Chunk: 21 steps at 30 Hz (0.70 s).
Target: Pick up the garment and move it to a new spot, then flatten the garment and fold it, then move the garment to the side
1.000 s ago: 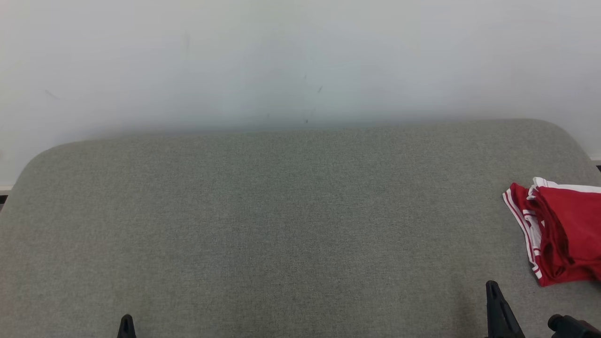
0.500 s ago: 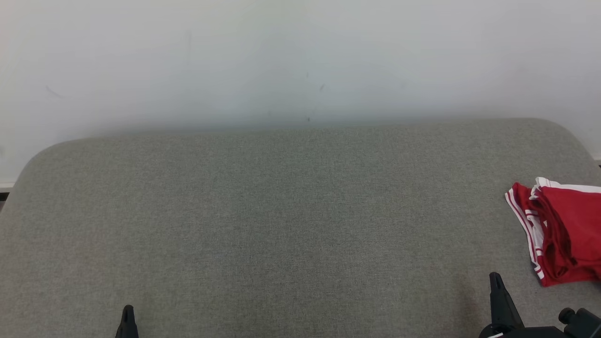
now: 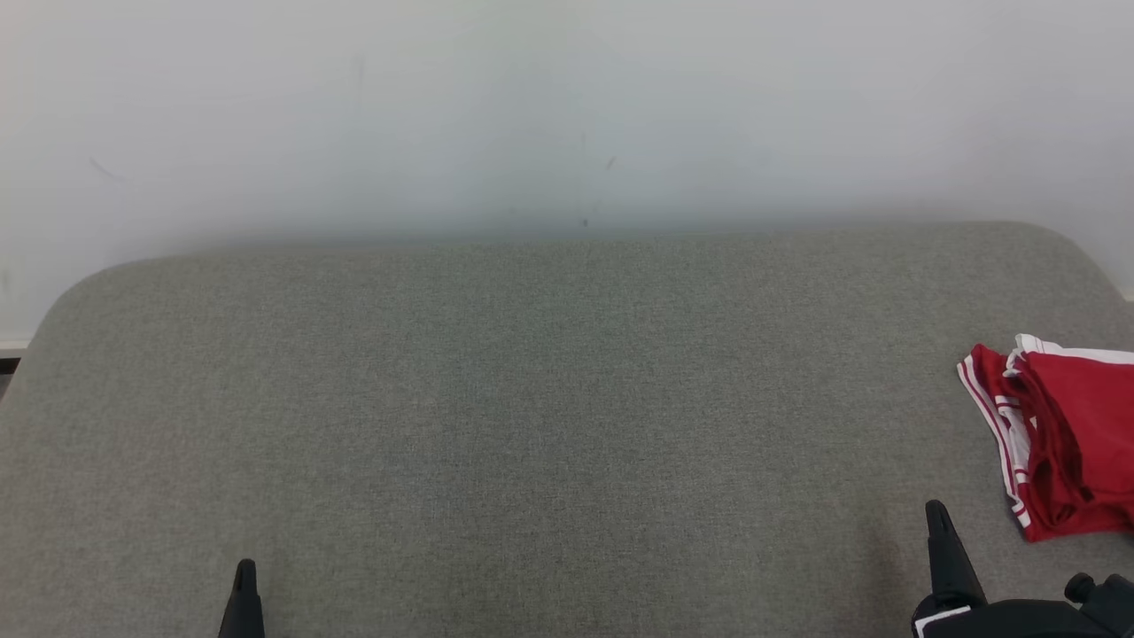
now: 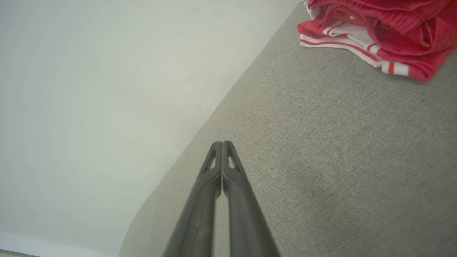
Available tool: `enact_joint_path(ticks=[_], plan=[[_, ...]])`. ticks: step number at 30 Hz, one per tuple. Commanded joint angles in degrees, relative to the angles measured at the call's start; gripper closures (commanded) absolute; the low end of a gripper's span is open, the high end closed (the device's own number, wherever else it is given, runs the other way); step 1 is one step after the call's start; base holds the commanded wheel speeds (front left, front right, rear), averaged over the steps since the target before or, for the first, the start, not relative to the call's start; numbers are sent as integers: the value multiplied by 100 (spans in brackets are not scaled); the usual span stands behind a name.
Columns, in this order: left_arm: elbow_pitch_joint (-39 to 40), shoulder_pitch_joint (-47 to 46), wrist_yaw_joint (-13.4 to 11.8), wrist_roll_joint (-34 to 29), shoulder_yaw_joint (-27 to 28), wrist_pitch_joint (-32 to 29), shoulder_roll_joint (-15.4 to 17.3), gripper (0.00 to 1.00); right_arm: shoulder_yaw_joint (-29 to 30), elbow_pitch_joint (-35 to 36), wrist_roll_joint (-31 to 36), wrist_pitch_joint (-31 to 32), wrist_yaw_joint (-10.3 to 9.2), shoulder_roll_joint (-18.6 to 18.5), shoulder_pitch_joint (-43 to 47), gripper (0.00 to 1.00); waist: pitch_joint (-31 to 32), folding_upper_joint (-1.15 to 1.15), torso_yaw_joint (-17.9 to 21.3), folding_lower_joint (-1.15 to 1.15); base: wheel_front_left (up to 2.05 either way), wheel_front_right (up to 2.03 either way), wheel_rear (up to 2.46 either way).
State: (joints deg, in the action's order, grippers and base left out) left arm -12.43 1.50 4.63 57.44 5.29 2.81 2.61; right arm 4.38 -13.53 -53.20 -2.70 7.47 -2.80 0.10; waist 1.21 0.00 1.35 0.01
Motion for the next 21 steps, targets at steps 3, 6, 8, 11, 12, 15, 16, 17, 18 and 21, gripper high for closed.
enact_joint_path(ticks=[3,6,8,11,12,15,16,17,18,21], plan=[[33,-175,51,306,25,-86,24,100,34,45,-336,77,2,-8,-143,100,-7,0,-7,0,0,0,0],[22,-216,67,499,32,-136,25,100,46,40,-538,127,2,-9,-174,100,-12,0,-12,0,0,0,0],[15,-241,79,618,37,-164,25,100,54,36,-677,159,2,-9,-196,100,-16,0,-16,0,0,0,0],[4,-271,95,789,42,-211,26,100,63,32,-867,207,2,-9,-223,100,-22,0,-22,0,0,0,0],[0,-283,93,851,45,-229,27,100,65,30,-933,219,2,-9,-230,100,-24,0,-23,0,0,0,0],[-10,-321,106,1007,50,-274,27,100,76,25,-1127,271,2,-10,-259,100,-30,0,-29,0,0,0,0],[-13,-333,109,1065,52,-290,27,100,78,24,-1183,277,2,-9,-268,100,-32,0,-31,0,0,0,0],[-17,-344,115,1125,54,-306,27,100,83,22,-1246,296,2,-10,-276,100,-33,0,-33,0,0,0,0],[-18,-353,121,1181,56,-319,28,100,86,20,-1309,314,2,-10,-285,100,-35,0,-35,0,0,0,0],[-28,-381,136,1336,61,-359,29,100,95,16,-1491,354,3,-10,-317,100,-41,0,-40,0,0,0,0]])
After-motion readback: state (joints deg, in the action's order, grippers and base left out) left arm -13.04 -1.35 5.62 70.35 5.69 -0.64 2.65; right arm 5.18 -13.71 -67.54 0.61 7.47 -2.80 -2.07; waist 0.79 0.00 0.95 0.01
